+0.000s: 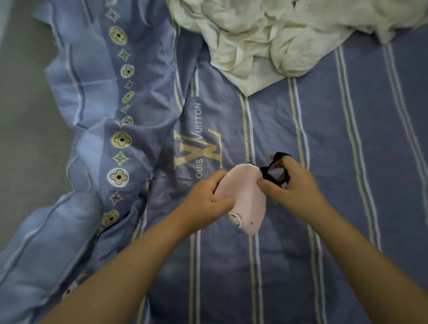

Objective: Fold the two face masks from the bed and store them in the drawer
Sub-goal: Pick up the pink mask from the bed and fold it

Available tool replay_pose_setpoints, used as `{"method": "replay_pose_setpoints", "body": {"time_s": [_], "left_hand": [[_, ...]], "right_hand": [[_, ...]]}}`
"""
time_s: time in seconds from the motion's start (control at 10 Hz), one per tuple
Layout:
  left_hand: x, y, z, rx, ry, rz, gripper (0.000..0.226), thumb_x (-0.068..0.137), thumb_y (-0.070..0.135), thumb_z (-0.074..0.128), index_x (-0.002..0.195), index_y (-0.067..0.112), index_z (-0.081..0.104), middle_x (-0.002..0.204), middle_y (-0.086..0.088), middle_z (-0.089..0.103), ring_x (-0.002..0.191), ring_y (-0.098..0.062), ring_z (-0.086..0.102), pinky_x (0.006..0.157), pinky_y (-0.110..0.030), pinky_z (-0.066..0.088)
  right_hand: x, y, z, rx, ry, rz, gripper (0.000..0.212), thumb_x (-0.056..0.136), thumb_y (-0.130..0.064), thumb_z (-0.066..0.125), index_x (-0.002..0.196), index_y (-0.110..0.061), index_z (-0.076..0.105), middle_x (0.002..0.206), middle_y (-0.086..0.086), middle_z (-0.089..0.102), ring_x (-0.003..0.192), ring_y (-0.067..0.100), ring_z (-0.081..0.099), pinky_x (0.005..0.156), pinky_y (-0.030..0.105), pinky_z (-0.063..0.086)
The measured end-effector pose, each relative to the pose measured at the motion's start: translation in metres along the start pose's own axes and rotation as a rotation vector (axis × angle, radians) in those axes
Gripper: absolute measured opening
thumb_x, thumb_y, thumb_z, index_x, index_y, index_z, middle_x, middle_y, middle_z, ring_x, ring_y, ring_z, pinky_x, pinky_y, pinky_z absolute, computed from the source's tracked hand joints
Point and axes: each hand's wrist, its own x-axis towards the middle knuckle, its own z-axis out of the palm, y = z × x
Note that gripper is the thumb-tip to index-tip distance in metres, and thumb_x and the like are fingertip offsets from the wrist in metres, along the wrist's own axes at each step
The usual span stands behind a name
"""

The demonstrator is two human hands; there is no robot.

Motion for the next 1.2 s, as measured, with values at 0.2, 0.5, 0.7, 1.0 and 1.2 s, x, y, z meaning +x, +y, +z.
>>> {"method": "replay_pose_setpoints", "body": {"time_s": [0.2,0.5,0.7,1.0,1.2], "left_hand": [[-0.032,0.104,-0.033,0.263,0.123,0.070,0.018,0.077,0.017,0.064,0.088,0.004,0.056,0.073,-0.001,0.055,0.072,-0.019,0.052,0.057,-0.021,0.042],[-0.125,0.217,-0.103,0.311,0.527,0.262,0.011,0.085,0.011,0.058,0.075,0.012,0.055,0.059,0.004,0.048,0.064,-0.021,0.047,0.052,-0.024,0.036],[-0.180,0.261,-0.110,0.488,0.521,0.527,0.020,0.083,0.011,0.062,0.064,0.015,0.058,0.054,0.008,0.047,0.052,-0.010,0.044,0.048,-0.014,0.031],[-0.217,0.306,-0.104,1.033,0.814,0.885,0.008,0.055,-0.005,0.058,0.049,0.000,0.056,0.047,-0.018,0.059,0.046,-0.028,0.059,0.036,-0.028,0.038],[-0.226,0.318,-0.116,1.152,0.942,1.133,0.020,0.067,0.001,0.051,0.051,0.000,0.062,0.045,-0.014,0.063,0.040,-0.023,0.059,0.029,-0.021,0.044]], "right_hand": [[-0.024,-0.083,-0.054,-0.032,-0.181,-0.129,0.019,0.087,-0.013,0.057,0.102,-0.002,0.059,0.058,-0.005,0.049,0.045,0.002,0.048,0.035,0.006,0.036],[-0.097,-0.204,-0.181,-0.528,-0.289,-0.360,0.031,0.082,-0.022,0.063,0.054,-0.023,0.049,0.095,-0.003,0.053,0.086,0.012,0.052,0.064,0.013,0.038],[-0.163,-0.269,-0.198,0.904,-0.494,-0.672,0.014,0.060,-0.016,0.072,0.048,-0.018,0.064,0.055,-0.003,0.051,0.065,0.011,0.062,0.081,0.030,0.046],[-0.153,-0.304,-0.204,-0.640,0.473,-0.350,0.033,0.087,0.003,0.037,0.113,-0.002,0.056,0.125,0.019,0.058,0.111,0.032,0.056,0.089,0.035,0.044],[-0.203,-0.300,-0.205,-0.003,-0.878,-0.590,0.020,0.083,-0.009,0.055,0.099,-0.010,0.068,0.101,0.005,0.073,0.071,-0.004,0.068,0.050,0.008,0.048]]}}
